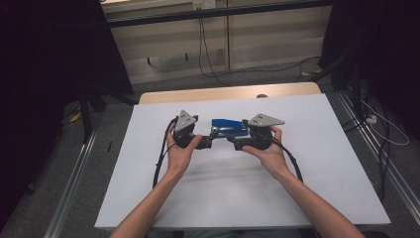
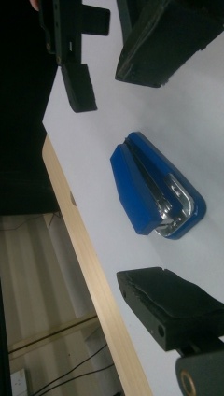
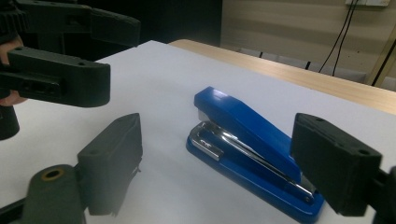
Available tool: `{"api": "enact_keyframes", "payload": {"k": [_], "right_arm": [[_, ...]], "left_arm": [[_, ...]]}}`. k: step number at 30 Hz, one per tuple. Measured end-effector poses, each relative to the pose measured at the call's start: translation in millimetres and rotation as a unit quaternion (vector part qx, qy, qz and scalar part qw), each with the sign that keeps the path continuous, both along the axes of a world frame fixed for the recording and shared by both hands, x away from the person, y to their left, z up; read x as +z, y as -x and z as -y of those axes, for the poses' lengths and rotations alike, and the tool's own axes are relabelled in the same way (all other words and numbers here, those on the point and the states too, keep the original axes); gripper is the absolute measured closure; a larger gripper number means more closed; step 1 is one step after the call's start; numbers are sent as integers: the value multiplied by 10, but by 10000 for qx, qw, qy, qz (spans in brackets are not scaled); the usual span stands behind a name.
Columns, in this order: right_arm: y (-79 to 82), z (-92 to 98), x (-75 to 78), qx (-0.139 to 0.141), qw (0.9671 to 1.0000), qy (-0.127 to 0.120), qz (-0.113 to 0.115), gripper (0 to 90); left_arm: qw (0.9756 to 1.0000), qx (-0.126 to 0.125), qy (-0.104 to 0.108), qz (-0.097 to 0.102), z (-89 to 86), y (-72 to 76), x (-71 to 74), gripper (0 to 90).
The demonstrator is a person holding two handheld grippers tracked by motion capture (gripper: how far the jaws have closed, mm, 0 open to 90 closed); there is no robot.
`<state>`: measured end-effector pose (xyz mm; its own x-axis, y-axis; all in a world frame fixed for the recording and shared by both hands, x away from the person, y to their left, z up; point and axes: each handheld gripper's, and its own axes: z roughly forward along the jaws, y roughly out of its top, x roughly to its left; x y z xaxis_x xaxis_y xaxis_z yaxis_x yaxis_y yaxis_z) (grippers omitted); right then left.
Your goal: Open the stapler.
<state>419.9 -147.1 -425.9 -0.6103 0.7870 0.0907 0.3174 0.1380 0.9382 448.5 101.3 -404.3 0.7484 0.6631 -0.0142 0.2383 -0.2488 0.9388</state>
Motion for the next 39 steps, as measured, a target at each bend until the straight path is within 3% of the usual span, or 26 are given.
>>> {"api": "enact_keyframes", "payload": {"k": [6,8,9,11,12,13,14,16,18,19,22,26,31,39], "right_arm": [[-83,-46,-19,19,10000,20,39,286],[-107,-63,-37,55,10000,2,-11,328],[-119,-72,-53,94,9999,43,-29,371],[-136,-84,-82,104,9999,46,-98,400],[-136,-84,-82,104,9999,46,-98,400],[-146,-95,-94,146,9998,7,-96,454],[-148,-97,-99,147,9999,20,-78,469],[-156,-97,-111,170,9998,11,-79,535],[-161,-96,-117,161,9998,0,-96,555],[-172,-86,-127,156,9998,60,-85,641],[-184,-72,-129,167,9998,33,-91,719],[-207,-89,-139,181,9998,96,-64,763],[-239,-141,-130,274,9995,149,-69,894],[-315,-204,-158,280,9992,261,-134,900]], "left_arm": [[9999,25,-89,69,45,-130,-66,34],[9995,-69,-212,233,68,-172,-97,28],[9994,23,-255,241,68,-215,-125,28],[9999,80,-134,52,41,-257,-150,27],[9999,80,-134,52,41,-257,-150,27],[9998,162,-132,-19,34,-266,-162,26],[9993,201,-323,-21,21,-274,-180,26],[9990,188,-389,-69,14,-276,-196,25],[9990,188,-396,-84,10,-279,-203,26],[9990,191,-381,-127,-2,-286,-204,26],[9989,221,-398,-124,-16,-298,-210,26],[9989,207,-391,-167,-28,-320,-239,29],[9985,226,-441,-219,-32,-336,-269,29],[9981,280,-479,-277,-70,-363,-299,30]]}}
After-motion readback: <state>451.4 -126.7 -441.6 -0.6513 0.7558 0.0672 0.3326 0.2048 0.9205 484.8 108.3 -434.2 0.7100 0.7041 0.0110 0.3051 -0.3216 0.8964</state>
